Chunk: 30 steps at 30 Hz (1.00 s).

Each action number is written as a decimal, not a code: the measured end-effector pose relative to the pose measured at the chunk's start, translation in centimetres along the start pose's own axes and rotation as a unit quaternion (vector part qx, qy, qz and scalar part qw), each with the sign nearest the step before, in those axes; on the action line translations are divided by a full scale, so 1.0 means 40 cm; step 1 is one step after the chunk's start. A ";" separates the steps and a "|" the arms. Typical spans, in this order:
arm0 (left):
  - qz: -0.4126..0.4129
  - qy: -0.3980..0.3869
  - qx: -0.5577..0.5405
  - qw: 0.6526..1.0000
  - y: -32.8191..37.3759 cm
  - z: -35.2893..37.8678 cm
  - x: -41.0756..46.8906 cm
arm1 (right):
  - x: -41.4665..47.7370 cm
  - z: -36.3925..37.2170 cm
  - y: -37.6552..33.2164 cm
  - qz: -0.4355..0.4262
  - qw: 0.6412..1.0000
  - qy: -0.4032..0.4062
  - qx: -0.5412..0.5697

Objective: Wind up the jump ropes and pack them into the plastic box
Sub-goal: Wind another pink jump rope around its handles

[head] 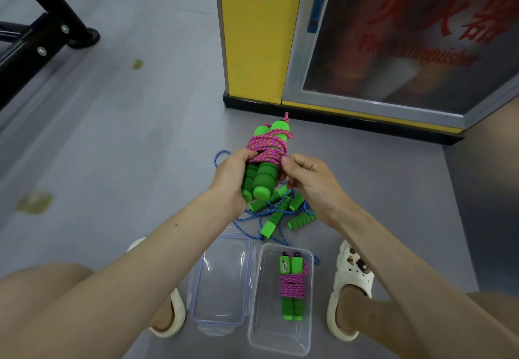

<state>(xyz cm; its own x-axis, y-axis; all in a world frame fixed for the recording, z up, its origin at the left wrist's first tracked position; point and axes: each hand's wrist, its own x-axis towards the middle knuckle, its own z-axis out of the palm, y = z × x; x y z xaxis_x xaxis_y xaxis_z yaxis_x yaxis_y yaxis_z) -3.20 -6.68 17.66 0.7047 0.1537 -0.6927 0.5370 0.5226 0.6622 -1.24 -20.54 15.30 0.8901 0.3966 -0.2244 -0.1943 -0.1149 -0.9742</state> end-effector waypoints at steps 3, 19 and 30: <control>0.091 0.035 0.084 0.992 -0.007 -0.002 0.015 | 0.002 0.004 -0.005 0.070 0.997 0.012 -0.013; 0.102 0.044 0.145 0.983 -0.045 -0.017 0.045 | -0.006 0.006 0.022 0.054 0.987 -0.003 -0.149; 0.095 -0.085 0.349 0.928 -0.142 -0.050 -0.006 | -0.007 0.041 0.040 0.237 0.950 0.088 0.185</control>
<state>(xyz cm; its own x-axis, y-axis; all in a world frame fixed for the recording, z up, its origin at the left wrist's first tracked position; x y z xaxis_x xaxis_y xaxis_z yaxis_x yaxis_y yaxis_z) -7.37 -8.00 13.49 0.8488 0.0214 -0.5282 0.5230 -0.1795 0.8332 -2.48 -19.33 13.75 0.7148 0.2190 -0.6642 -0.6935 0.0987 -0.7137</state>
